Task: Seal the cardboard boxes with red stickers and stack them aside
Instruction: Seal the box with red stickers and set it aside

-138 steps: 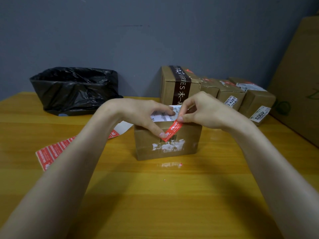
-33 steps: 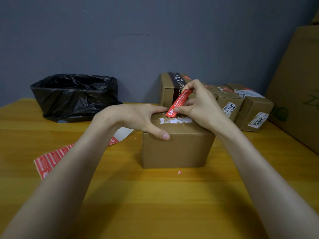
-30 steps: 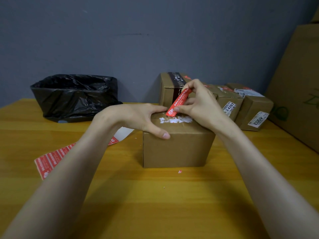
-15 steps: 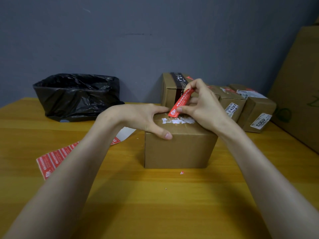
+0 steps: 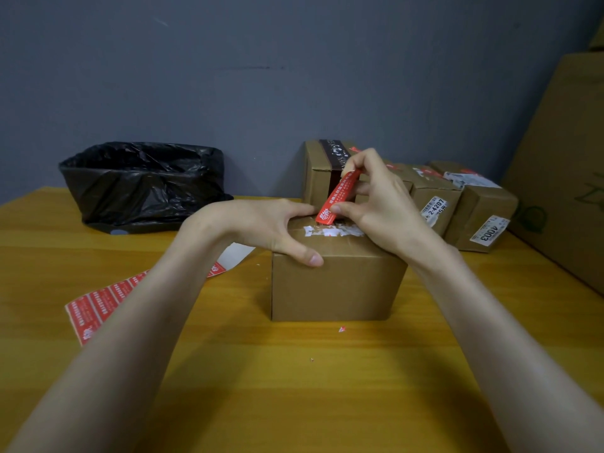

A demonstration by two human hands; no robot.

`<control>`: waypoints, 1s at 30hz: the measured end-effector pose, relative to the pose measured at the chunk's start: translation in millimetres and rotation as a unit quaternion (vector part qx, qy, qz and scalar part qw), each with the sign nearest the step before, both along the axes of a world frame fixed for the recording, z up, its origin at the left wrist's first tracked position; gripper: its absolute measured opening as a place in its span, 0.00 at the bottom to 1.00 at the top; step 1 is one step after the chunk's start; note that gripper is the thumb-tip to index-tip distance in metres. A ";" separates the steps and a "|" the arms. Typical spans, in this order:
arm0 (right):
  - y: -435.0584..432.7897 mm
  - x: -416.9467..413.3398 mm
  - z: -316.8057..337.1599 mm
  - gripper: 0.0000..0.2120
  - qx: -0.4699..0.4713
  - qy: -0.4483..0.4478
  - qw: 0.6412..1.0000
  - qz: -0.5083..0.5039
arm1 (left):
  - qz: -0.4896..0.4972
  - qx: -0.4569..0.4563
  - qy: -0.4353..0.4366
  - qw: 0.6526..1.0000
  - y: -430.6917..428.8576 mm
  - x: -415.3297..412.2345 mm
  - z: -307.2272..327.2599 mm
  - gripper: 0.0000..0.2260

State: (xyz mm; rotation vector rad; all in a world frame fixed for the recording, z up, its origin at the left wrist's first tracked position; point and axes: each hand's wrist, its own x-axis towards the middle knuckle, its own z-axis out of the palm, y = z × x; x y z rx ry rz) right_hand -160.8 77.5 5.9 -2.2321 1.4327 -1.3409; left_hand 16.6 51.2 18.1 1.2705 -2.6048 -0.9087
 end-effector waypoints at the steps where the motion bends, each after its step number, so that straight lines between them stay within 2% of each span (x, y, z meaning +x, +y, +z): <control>1: 0.2 0.2 -0.3 0.25 -0.005 0.003 1.000 0.000 | -0.001 0.000 0.001 1.000 0.4 0.1 0.2 0.33; 20: 3.0 0.8 -0.3 0.25 -0.027 -0.001 0.999 0.021 | -0.016 0.005 0.004 1.000 0.8 1.5 1.0 0.32; 24: 1.4 -0.6 1.0 0.24 -0.030 -0.074 0.996 0.043 | -0.019 0.011 0.017 1.000 -0.8 2.0 0.3 0.31; 27: 1.7 -0.4 1.0 0.22 -0.007 -0.096 0.994 0.048 | -0.029 0.017 0.027 0.999 1.8 3.2 1.8 0.36; 30: 2.5 -1.3 3.3 0.17 0.050 -0.185 0.977 0.096 | -0.012 -0.049 0.067 0.996 5.1 1.2 5.0 0.37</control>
